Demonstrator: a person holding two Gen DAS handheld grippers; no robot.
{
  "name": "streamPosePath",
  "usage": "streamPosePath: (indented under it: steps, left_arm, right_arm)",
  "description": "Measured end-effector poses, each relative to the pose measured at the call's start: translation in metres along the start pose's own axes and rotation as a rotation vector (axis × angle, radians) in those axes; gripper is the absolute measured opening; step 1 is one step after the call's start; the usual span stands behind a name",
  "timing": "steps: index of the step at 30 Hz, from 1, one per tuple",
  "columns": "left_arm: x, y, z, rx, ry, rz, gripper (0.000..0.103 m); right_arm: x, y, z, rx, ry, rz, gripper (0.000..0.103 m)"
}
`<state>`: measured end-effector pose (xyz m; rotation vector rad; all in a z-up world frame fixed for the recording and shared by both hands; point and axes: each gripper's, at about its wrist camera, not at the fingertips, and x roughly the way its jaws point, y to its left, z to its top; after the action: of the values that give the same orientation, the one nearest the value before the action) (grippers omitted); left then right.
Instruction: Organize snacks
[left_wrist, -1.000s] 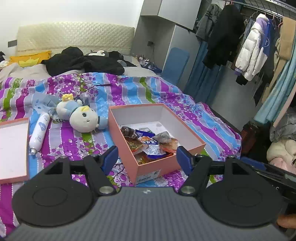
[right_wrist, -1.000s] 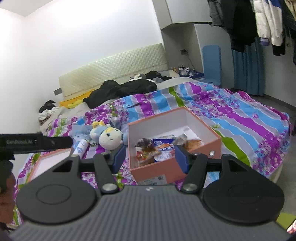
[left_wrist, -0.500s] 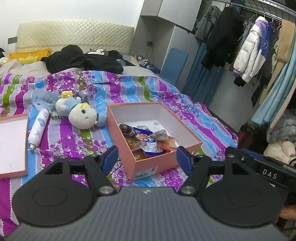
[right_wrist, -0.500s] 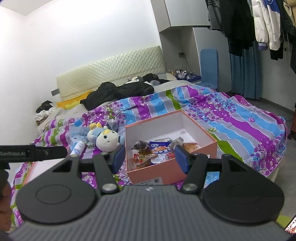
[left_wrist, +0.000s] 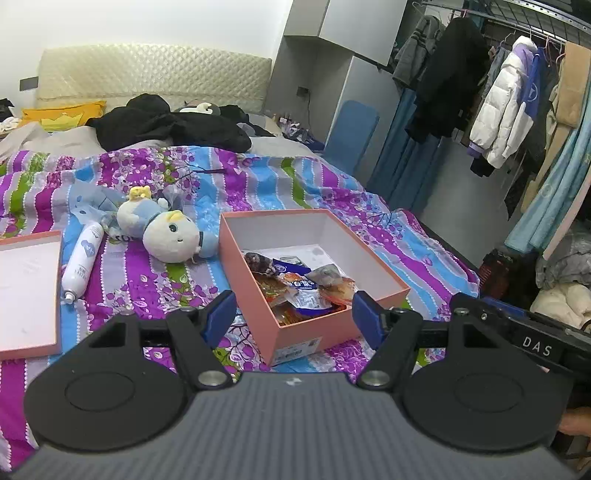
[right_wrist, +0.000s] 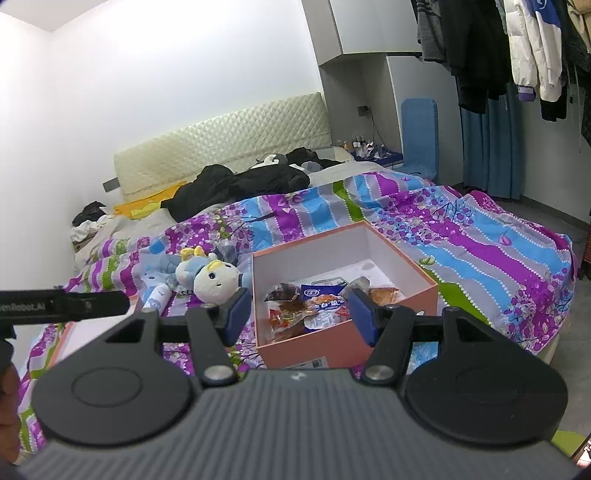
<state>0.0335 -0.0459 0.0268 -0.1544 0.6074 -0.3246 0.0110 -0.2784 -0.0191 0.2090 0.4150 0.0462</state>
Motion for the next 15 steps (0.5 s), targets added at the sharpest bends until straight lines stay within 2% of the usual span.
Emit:
streamPosePath:
  steps: [4, 6, 8, 9, 10, 15]
  left_arm:
    - [0.002, 0.001, 0.001, 0.002, 0.004, 0.000, 0.076]
    - [0.005, 0.001, 0.002, 0.001, 0.005, 0.001, 0.086]
    - [0.006, 0.001, 0.002, 0.005, 0.001, 0.006, 0.093]
    - [0.007, 0.000, 0.003, 0.007, -0.001, 0.010, 0.096]
    - [0.008, 0.000, 0.004, 0.010, -0.003, 0.014, 0.097]
    - [0.013, -0.001, 0.004, 0.025, 0.002, 0.029, 0.100]
  right_arm:
    - [0.002, 0.002, -0.001, -0.013, 0.003, -0.005, 0.061]
    - [0.003, 0.002, -0.001, -0.021, 0.004, -0.016, 0.061]
    - [0.005, 0.002, -0.002, -0.021, 0.002, -0.020, 0.076]
    - [0.005, 0.000, -0.002, -0.015, -0.006, -0.022, 0.093]
    - [0.006, -0.001, -0.002, -0.013, -0.009, -0.023, 0.103]
    - [0.011, -0.005, -0.002, -0.005, 0.005, -0.025, 0.103]
